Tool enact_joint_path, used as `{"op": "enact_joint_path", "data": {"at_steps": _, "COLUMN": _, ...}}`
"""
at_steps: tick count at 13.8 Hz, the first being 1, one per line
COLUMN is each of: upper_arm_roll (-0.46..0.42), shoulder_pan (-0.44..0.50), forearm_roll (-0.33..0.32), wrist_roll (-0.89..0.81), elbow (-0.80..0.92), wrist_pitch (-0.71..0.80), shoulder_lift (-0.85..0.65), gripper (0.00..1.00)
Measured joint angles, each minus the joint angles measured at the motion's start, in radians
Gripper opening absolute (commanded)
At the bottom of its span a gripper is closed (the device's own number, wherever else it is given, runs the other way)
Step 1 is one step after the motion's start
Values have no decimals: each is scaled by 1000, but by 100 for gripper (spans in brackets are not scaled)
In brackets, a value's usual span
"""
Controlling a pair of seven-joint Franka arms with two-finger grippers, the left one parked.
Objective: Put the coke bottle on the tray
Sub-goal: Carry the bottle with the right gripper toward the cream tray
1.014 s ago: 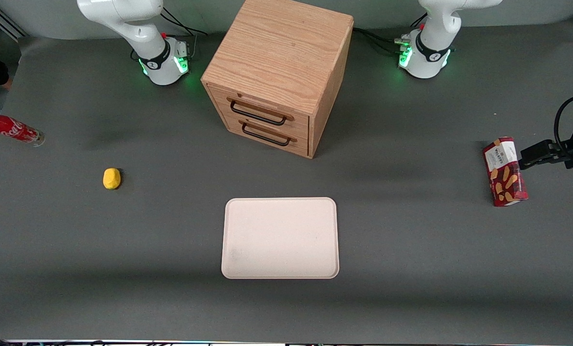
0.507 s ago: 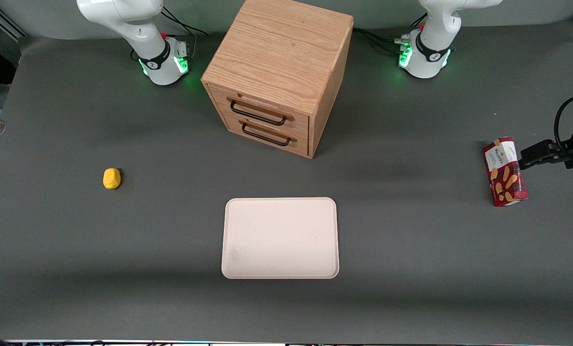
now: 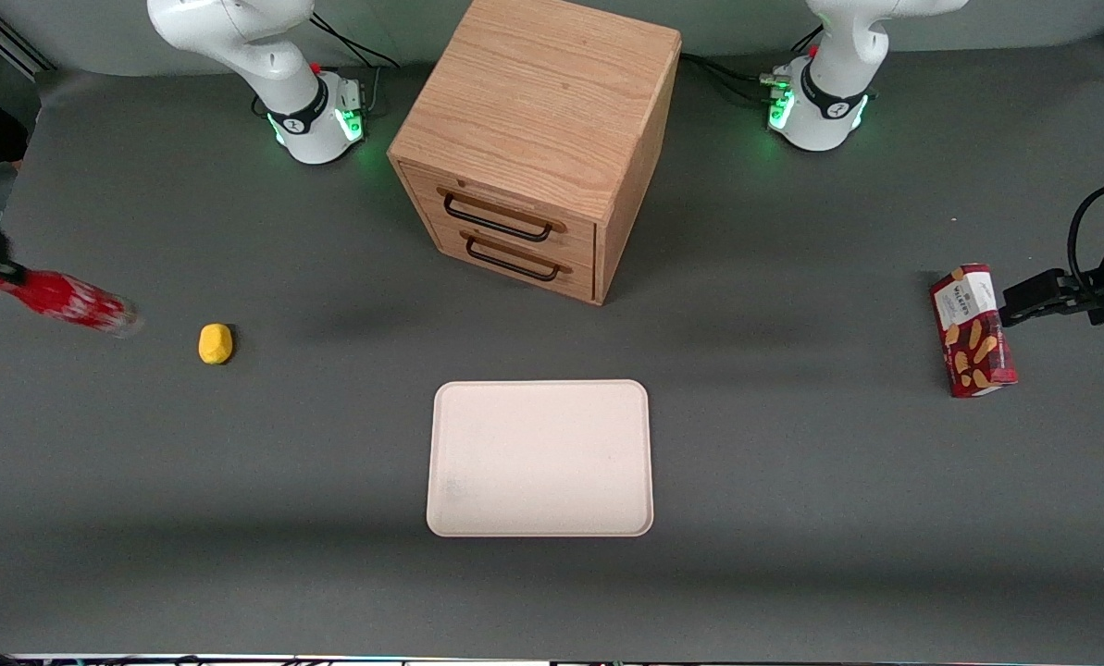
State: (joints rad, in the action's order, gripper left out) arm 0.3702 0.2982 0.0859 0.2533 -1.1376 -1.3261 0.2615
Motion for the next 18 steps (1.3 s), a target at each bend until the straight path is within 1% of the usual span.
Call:
{"op": "enact_joint_path", "data": {"at_steps": 2, "upper_arm_roll": -92, "shoulder_pan": 28, "forearm_roll": 11, "wrist_roll": -187, "elbow": 84, "wrist_pitch": 4, "shoulder_lift": 86, "gripper": 0}}
{"op": "enact_joint_path", "data": {"at_steps": 5, "upper_arm_roll": -252, "shoulder_pan": 33, "forearm_roll": 17, "wrist_roll": -470, "elbow": 176, "wrist_pitch": -8, "shoulder_lift": 175, "gripper": 0}}
{"op": "enact_joint_path", "data": {"at_steps": 7, "upper_arm_roll": -352, "shoulder_pan": 33, "forearm_roll": 18, "wrist_roll": -634, "elbow": 202, "wrist_pitch": -50, "shoulder_lift": 214, "gripper": 0}}
{"op": "enact_joint_path", "data": {"at_steps": 10, "upper_arm_roll": -458, "shoulder_pan": 33, "forearm_roll": 12, "wrist_roll": -826, "elbow": 215, "wrist_pitch": -126, "shoulder_lift": 264, "gripper": 0}}
{"op": "enact_joint_path", "data": {"at_steps": 11, "upper_arm_roll": -485, "shoulder_pan": 38, "forearm_roll": -6, "wrist_roll": -873, "elbow": 220, "wrist_pitch": -143, "shoulder_lift": 281, "gripper": 0}}
{"op": "enact_joint_path", "data": {"at_steps": 14, "upper_arm_roll": -542, "shoulder_pan": 68, "forearm_roll": -112, "wrist_roll": -962, "elbow": 228, "wrist_pitch": -184, "shoulder_lift": 337, "gripper": 0}}
{"op": "enact_joint_path", "data": {"at_steps": 15, "upper_arm_roll": -552, "shoulder_pan": 75, "forearm_roll": -137, "wrist_roll": -979, "elbow": 231, "wrist_pitch": -193, "shoulder_lift": 356, "gripper": 0}}
{"op": "enact_joint_path", "data": {"at_steps": 18, "upper_arm_roll": -554, "shoulder_pan": 77, "forearm_roll": -172, "wrist_roll": -988, "elbow": 237, "wrist_pitch": -235, "shoulder_lift": 404, "gripper": 0}}
